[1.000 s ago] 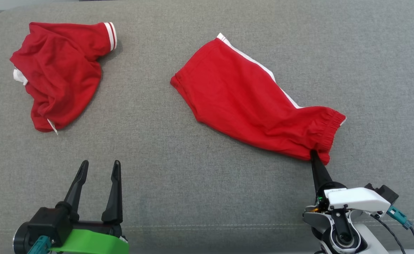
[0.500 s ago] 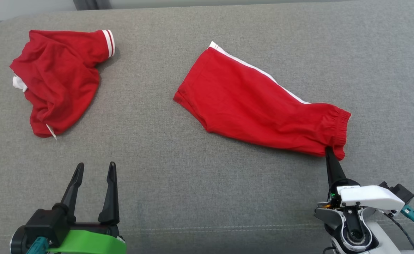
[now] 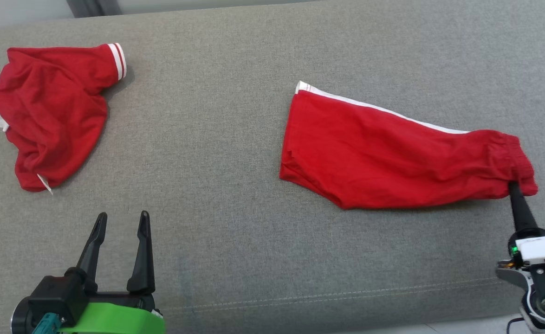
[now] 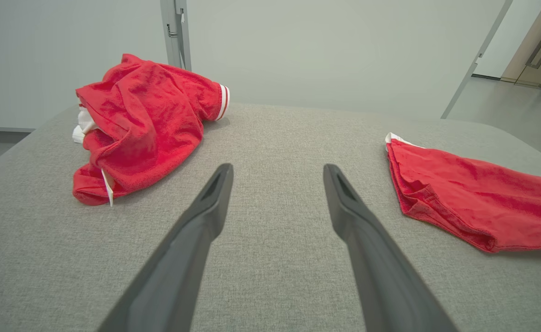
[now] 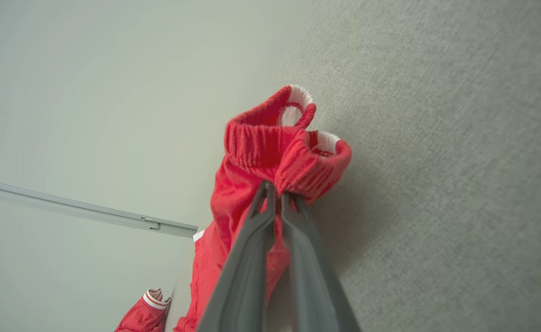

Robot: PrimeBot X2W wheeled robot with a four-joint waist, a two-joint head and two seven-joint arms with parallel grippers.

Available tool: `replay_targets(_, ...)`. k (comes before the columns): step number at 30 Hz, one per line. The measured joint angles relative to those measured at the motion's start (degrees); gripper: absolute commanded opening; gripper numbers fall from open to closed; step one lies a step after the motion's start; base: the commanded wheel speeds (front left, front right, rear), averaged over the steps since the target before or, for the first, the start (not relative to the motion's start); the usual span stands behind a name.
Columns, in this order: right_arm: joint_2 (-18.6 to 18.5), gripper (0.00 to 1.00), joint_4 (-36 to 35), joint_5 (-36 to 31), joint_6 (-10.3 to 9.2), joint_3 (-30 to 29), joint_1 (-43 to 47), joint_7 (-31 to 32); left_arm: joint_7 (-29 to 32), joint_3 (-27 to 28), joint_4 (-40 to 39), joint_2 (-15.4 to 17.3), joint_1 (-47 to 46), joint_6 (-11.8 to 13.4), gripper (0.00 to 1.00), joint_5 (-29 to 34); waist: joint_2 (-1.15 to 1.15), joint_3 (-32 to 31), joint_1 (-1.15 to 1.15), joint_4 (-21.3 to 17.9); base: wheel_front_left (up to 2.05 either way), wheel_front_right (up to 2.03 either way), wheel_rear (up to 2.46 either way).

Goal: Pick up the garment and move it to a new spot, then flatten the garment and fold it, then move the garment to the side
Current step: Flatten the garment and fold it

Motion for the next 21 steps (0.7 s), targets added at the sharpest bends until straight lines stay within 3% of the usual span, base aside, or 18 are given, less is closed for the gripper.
replay_targets(6,-6.3,0.00,-0.4,-4.3,0.00,-1.9,0.0,0.0,0.0,-0.7,0.1,0.0,-0.2,0.0,1.00,-0.5,0.00,0.4,0.00,-0.5,0.00,0.00,0.00)
replay_targets(9,-7.5,0.00,-2.4,-5.7,0.00,-2.1,-0.1,0.0,0.0,-1.5,1.1,0.0,-0.2,0.0,1.00,-0.6,0.00,0.2,0.00,-0.2,0.00,0.00,0.00)
replay_targets(21,-12.9,0.00,-11.2,-18.8,0.00,8.4,-3.7,4.0,0.1,-3.1,2.9,0.0,-1.5,-0.1,1.00,-1.6,0.00,-0.1,0.00,2.9,0.00,0.00,0.00)
